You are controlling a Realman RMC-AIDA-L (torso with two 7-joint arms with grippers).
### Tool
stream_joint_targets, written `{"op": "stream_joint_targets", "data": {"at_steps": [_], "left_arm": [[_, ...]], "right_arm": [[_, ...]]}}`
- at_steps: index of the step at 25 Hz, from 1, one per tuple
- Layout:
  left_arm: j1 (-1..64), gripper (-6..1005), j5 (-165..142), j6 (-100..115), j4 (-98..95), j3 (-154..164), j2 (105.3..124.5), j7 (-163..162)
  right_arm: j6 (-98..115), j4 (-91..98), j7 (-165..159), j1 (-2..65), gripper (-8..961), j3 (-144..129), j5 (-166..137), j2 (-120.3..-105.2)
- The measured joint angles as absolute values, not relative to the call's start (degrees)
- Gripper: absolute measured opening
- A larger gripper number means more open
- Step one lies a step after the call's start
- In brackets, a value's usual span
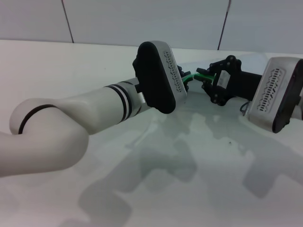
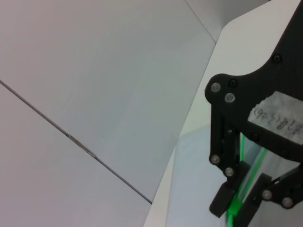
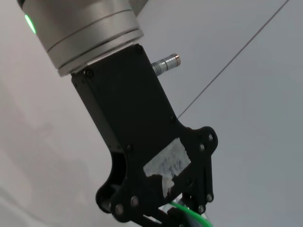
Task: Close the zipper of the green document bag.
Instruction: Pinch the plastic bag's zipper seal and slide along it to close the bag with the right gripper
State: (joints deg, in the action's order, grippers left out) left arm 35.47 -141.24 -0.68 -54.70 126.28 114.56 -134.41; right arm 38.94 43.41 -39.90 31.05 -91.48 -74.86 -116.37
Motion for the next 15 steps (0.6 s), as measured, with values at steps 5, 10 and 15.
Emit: {"op": "stream_joint_targets", "data": {"at_steps": [5, 10, 15], "left_arm": [[35.4, 55, -141.2, -0.2, -54.7, 126.0, 114.44, -134.4], [35.4, 54, -141.3, -0.2, -54.6, 126.0, 114.43, -134.4], [35.4, 54, -141.3, -0.1, -54.6, 125.9, 114.43, -134.4]], "right_arm": [[38.9, 43.5, -39.9, 31.0, 94, -91.5, -74.9, -116.33], [39.3, 43.8, -39.9, 30.9, 90, -91.5, -74.9, -116.37], [39.5, 43.9, -39.9, 30.9, 94, -91.9, -74.9, -116.37]]}}
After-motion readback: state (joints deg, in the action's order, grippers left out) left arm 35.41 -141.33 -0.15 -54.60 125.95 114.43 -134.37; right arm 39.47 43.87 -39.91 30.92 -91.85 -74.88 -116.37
